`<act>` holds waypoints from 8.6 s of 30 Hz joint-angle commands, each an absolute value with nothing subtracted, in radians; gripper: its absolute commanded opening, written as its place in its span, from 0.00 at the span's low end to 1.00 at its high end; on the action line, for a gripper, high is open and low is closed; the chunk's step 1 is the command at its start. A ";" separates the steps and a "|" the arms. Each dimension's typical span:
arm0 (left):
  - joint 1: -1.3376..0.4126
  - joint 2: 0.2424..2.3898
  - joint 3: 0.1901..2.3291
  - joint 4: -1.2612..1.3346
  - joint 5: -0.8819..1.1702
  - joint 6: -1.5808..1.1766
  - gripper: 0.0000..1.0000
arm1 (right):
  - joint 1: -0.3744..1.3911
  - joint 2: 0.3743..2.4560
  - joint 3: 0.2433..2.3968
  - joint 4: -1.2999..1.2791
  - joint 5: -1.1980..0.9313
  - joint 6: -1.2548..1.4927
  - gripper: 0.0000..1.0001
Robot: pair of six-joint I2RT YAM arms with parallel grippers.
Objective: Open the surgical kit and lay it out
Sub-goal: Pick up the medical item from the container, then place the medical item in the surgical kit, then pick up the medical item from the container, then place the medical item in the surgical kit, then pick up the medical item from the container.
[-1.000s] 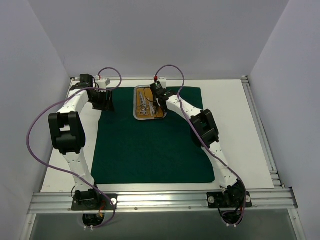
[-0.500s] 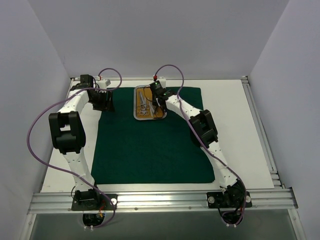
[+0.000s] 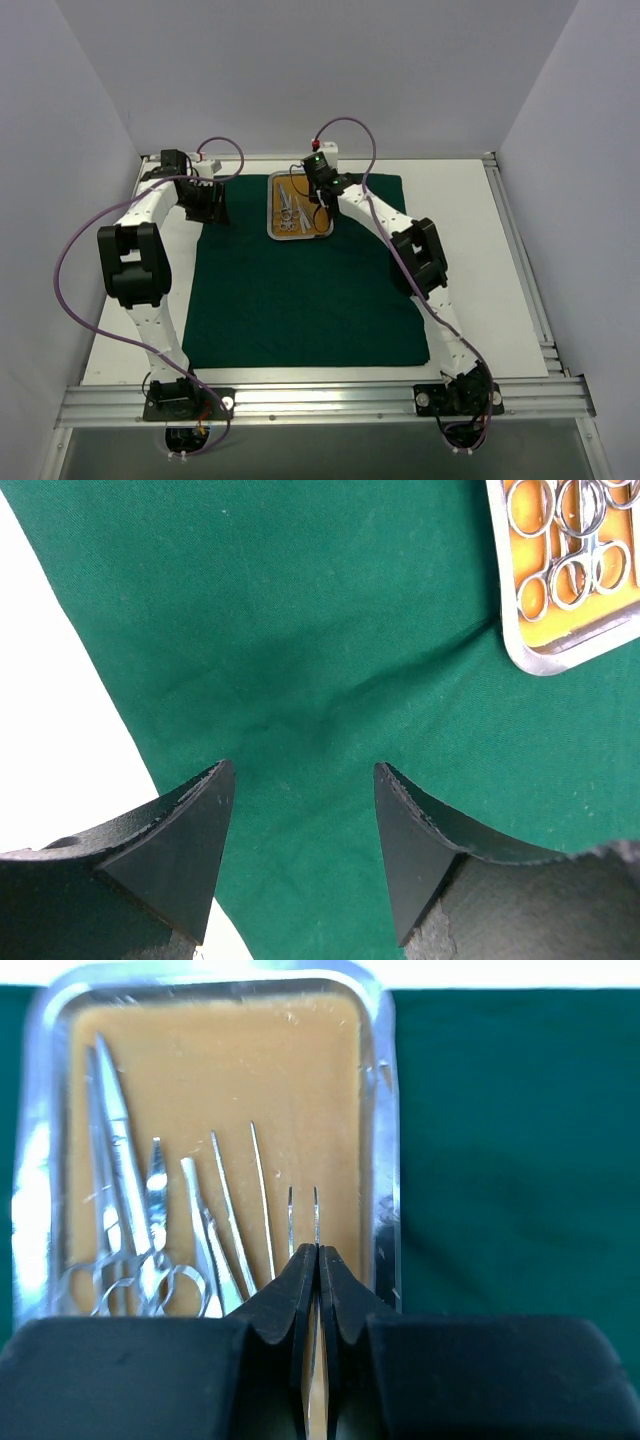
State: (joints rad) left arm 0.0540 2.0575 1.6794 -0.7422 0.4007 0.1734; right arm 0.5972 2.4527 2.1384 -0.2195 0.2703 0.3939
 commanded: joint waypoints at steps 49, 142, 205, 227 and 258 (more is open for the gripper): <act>0.046 1.999 1.686 -0.779 0.471 0.207 0.67 | 0.884 1.773 0.936 0.003 0.486 0.778 0.06; 0.048 2.037 1.698 -0.785 0.445 0.227 0.67 | 0.601 2.432 2.186 -0.112 0.212 0.287 0.00; 0.040 1.970 1.658 -0.792 0.445 0.241 0.67 | 0.793 1.704 0.848 0.048 0.538 0.784 0.00; 0.041 1.970 1.661 -0.796 0.445 0.242 0.67 | 0.793 1.579 0.931 -0.069 0.566 0.739 0.23; 0.041 1.990 1.694 -0.818 0.410 0.253 0.67 | 0.615 2.457 2.184 -0.158 0.097 0.196 0.12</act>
State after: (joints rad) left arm 0.0463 1.9976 1.6554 -0.8124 0.4000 0.2340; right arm 0.6254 2.4207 2.0956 -0.1066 0.1463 0.2348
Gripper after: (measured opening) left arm 0.674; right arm 0.120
